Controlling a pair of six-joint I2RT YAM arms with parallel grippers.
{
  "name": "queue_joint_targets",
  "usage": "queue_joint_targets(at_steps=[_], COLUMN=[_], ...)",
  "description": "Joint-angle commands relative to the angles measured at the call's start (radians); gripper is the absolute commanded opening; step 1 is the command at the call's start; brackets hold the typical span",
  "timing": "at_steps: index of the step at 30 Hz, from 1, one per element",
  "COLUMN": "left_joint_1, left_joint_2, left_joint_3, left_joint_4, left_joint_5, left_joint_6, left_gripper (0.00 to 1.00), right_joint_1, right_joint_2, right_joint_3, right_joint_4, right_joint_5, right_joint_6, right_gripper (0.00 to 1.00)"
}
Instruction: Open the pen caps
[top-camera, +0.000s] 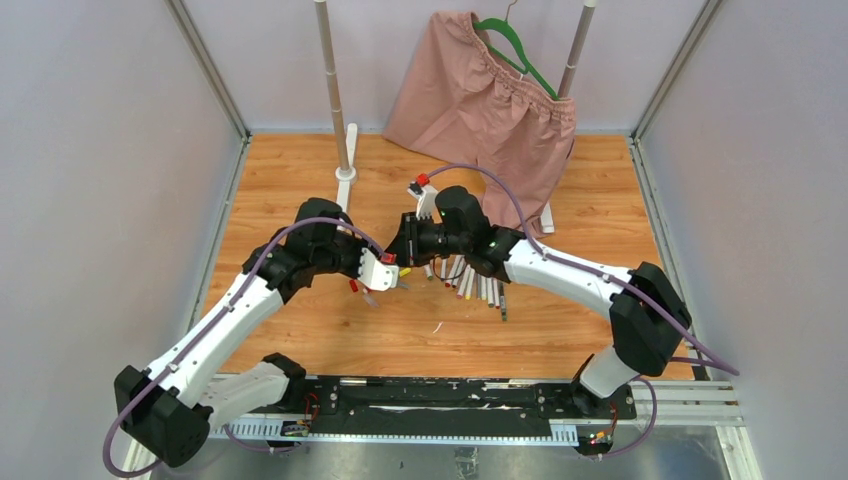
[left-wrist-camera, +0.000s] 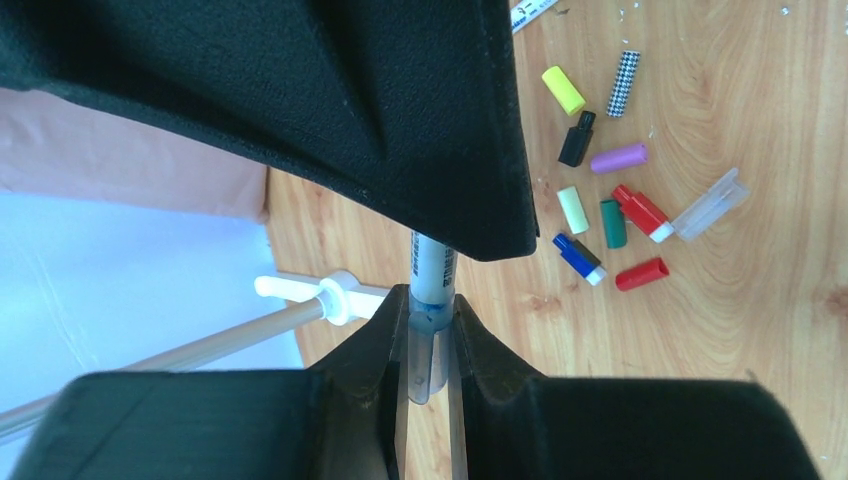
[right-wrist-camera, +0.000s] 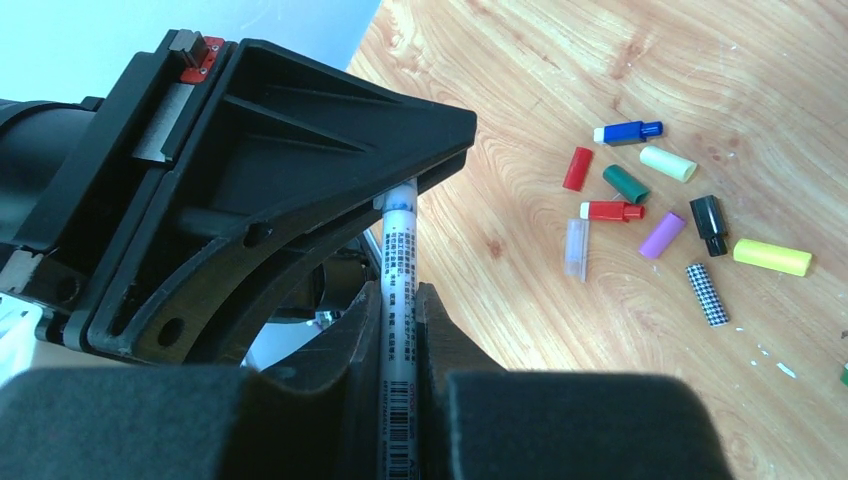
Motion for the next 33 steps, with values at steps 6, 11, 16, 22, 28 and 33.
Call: queue_joint_targets(at_steps=[6, 11, 16, 22, 28, 33], left_joint_1=[0.071, 0.135, 0.164, 0.17, 0.176, 0.213], left_joint_2=[0.059, 0.099, 0.131, 0.151, 0.18, 0.198], left_joint_3=[-0.031, -0.008, -0.007, -0.022, -0.012, -0.01], left_joint_4=[0.085, 0.095, 0.138, 0.194, 0.217, 0.243], left_joint_5=[-0.196, -0.199, -0.235, -0.267, -0.345, -0.363], left_joint_6=[0.017, 0.027, 0.028, 0.044, 0.052, 0.07], left_gripper=[0.0, 0.0, 0.0, 0.0, 0.0, 0.0], right_joint_1=[0.007, 0.007, 0.008, 0.008, 0.008, 0.008], right_joint_2=[-0.063, -0.104, -0.15, -0.165, -0.168, -0.194], right_joint_3=[-0.067, -0.118, -0.165, -0.181, -0.184, -0.204], right_joint_4=[-0.044, -0.059, -0.075, -0.094, -0.103, -0.13], right_joint_5=[0.002, 0.015, 0.032, 0.029, 0.025, 0.026], right_joint_6=[0.009, 0.006, 0.002, 0.002, 0.002, -0.01], right_gripper=[0.0, 0.0, 0.0, 0.0, 0.0, 0.0])
